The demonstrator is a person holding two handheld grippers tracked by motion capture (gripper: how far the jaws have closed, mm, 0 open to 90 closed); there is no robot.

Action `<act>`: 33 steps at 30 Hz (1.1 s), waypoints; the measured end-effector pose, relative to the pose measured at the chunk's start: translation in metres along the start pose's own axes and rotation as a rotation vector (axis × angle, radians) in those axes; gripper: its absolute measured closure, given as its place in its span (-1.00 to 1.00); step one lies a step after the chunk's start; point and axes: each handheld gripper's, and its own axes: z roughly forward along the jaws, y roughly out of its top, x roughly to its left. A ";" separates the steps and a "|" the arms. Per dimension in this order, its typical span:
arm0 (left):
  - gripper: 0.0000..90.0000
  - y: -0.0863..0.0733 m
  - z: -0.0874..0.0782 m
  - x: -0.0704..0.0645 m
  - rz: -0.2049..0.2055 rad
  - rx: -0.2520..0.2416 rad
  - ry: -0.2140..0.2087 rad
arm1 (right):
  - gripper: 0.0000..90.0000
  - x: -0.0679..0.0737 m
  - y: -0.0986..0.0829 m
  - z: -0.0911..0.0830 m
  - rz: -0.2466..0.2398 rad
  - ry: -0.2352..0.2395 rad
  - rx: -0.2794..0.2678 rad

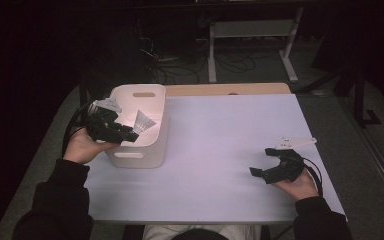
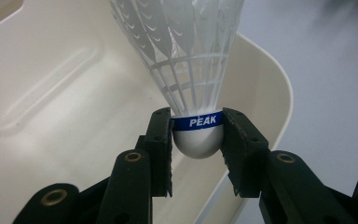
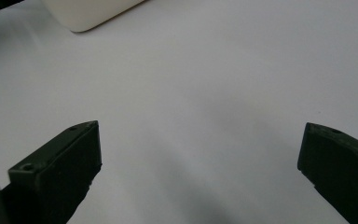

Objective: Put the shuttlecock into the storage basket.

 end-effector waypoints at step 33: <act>0.14 -0.001 -0.003 0.005 -0.033 0.007 -0.029 | -1.00 0.000 0.000 0.000 -0.001 0.001 0.001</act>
